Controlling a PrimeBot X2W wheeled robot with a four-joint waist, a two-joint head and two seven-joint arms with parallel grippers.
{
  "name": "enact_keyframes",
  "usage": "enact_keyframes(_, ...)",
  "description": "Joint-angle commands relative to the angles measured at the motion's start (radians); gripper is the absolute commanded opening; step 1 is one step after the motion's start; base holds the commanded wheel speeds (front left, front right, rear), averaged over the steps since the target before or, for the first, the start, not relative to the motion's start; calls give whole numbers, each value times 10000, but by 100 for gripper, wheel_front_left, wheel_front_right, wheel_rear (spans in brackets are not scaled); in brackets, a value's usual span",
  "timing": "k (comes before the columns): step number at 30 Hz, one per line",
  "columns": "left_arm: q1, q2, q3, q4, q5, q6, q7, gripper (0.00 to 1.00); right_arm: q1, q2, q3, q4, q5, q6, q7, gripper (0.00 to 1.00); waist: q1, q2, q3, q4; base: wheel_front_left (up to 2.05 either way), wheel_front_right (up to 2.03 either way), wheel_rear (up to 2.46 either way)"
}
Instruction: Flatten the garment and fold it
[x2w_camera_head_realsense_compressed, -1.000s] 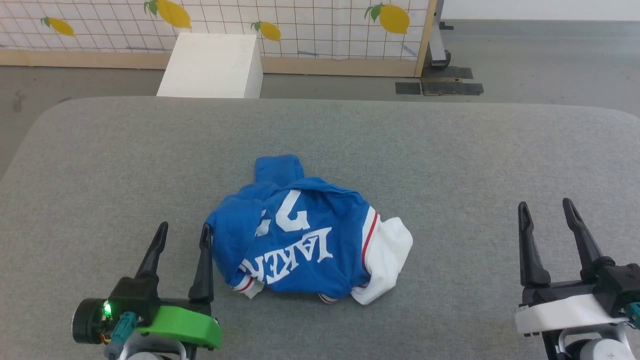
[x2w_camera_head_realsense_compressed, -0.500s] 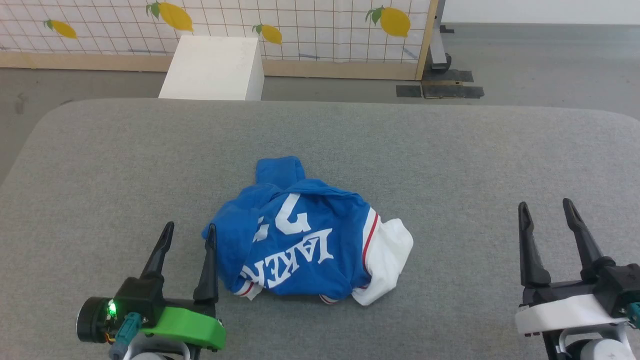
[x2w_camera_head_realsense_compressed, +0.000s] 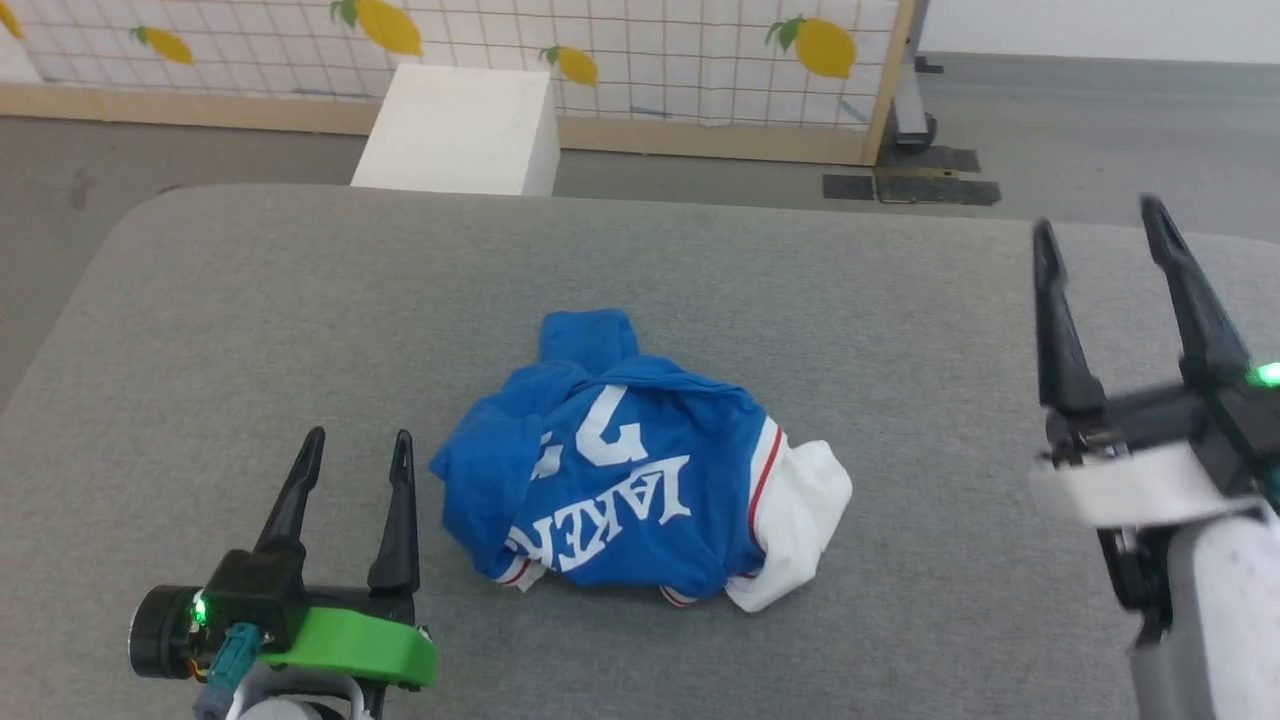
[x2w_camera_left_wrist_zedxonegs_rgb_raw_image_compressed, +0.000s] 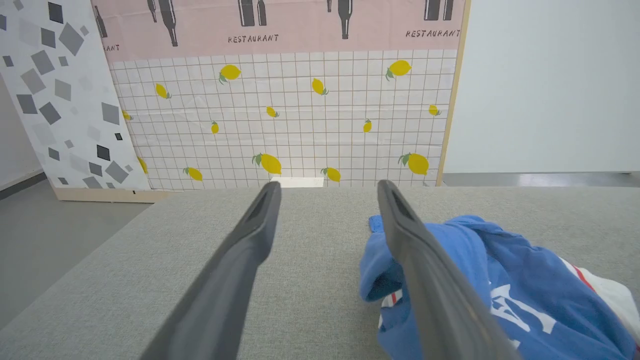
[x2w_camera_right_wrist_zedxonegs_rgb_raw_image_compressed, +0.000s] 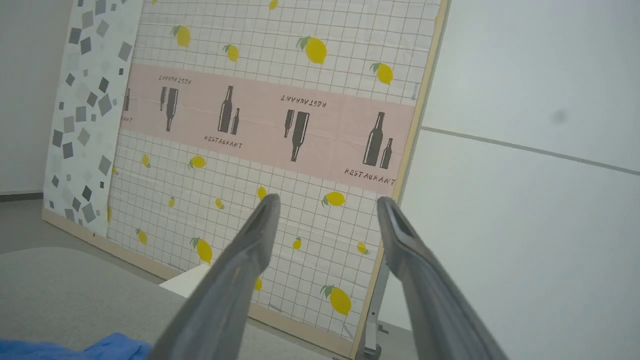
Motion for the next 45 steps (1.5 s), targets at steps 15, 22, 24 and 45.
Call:
enact_keyframes(15,-177,-117,-71,-239,-134,202,-43,100,-4358,-5566,8497,2630,5857,-15,7385,100,0,0,655,962,0,0,0)
enact_keyframes(22,-654,-123,-349,-275,-380,344,-43,100,-5950,-6170,10370,2787,8623,-15,9816,100,0,0,1303,1464,0,0,0)
enact_keyframes(24,-797,-123,-463,-294,-472,419,-43,100,-6311,-6115,10857,2978,8794,-15,10062,100,0,0,1521,1607,0,0,0)
enact_keyframes(45,-1250,-125,-807,-32,-634,738,-43,100,-6679,-5332,13103,4867,9512,-15,8155,0,0,0,1897,1857,0,0,0)
